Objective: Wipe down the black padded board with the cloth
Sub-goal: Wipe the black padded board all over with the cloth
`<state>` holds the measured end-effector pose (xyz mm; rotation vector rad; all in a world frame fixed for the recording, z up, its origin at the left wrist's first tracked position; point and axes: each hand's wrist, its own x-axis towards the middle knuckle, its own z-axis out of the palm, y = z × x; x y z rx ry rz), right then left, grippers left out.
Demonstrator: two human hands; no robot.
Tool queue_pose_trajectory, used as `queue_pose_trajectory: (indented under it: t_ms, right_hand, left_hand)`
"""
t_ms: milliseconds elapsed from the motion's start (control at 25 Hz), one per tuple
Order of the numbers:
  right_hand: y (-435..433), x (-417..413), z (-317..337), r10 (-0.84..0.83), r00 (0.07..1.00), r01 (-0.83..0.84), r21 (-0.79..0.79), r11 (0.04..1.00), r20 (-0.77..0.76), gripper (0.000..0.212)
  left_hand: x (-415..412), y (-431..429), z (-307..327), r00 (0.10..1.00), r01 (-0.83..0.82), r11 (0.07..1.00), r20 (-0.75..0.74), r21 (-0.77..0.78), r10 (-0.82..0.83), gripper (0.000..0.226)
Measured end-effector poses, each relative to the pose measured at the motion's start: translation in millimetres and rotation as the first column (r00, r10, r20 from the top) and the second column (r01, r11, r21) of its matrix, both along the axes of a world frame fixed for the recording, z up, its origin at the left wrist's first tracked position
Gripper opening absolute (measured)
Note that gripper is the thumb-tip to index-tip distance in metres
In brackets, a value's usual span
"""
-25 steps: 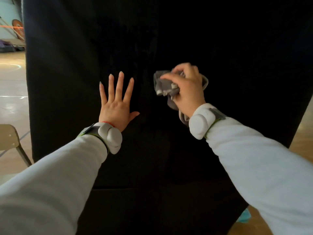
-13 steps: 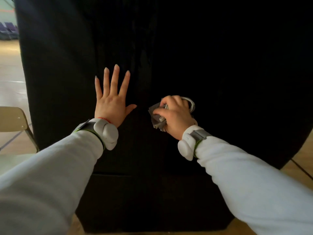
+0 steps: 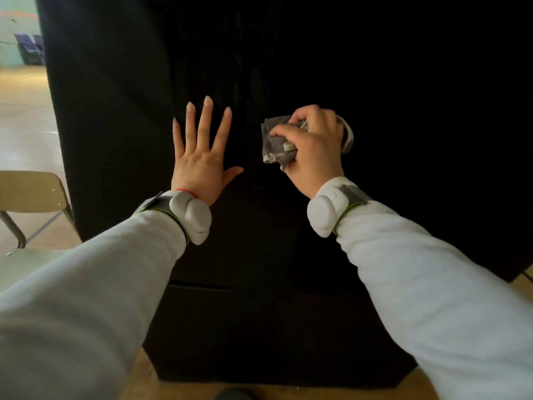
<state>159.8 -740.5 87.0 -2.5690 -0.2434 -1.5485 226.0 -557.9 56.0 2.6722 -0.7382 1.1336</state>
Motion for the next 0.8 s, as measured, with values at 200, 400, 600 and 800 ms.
queue_pose_trajectory:
  t_ms: [200, 400, 600, 800]
  right_hand:
    - [4.7, -7.1, -47.8, -0.006, 0.994, 0.007, 0.005, 1.000, -0.107, 0.034]
    - [0.0, -13.6, -56.4, -0.022, 0.973, 0.010, -0.054, 0.999, -0.230, 0.039]
    - [3.4, -24.3, -45.6, -0.026, 0.969, 0.008, -0.072, 0.997, -0.244, 0.031]
    - [9.0, -5.2, -17.5, -0.142, 0.989, 0.135, 0.113, 0.984, 0.052, 0.031]
  left_hand:
    - [3.6, 4.2, -14.7, 0.999, 0.030, 0.999, 0.028, 0.020, -0.030, 0.093]
    - [7.8, 3.7, -14.8, 0.999, 0.036, 0.999, 0.017, 0.040, -0.037, 0.096]
    - [10.7, 5.5, -14.8, 0.999, 0.037, 0.997, -0.012, 0.064, -0.036, 0.095]
    - [19.5, 6.2, -22.6, 0.995, 0.082, 0.995, 0.049, 0.047, -0.085, 0.094]
